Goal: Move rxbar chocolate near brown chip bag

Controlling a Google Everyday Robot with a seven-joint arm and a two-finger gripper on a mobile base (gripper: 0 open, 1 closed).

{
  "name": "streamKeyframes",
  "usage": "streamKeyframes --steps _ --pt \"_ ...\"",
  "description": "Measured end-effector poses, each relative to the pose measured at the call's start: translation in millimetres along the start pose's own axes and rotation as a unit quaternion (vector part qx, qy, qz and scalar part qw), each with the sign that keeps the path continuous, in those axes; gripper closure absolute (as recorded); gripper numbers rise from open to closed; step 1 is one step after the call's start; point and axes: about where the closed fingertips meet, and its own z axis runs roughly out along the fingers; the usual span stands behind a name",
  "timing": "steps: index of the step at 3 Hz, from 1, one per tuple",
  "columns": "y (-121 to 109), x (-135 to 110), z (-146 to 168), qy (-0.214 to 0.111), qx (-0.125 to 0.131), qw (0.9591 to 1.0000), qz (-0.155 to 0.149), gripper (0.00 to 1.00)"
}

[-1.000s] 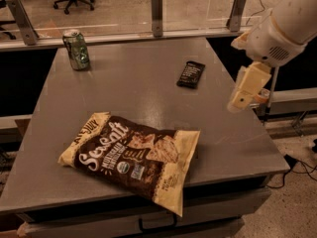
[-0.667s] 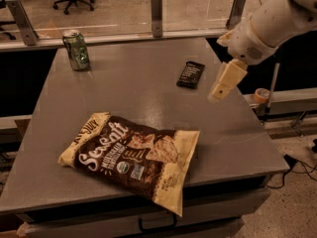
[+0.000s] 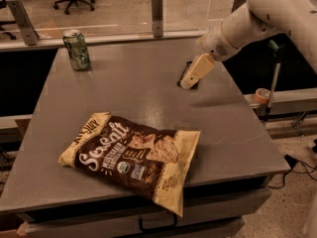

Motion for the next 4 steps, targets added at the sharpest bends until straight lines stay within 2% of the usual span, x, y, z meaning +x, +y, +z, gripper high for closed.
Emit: streamKeyframes --steps 1,2,3,4 --pt "-19 9 29 -0.013 -0.016 0.9988 0.045 0.00" --pt "-26 26 48 -0.010 -0.034 0.9955 0.088 0.00" --pt "-30 41 56 -0.005 -0.043 0.9924 0.115 0.19" --pt "-33 46 56 -0.008 -0.049 0.9909 0.125 0.41"
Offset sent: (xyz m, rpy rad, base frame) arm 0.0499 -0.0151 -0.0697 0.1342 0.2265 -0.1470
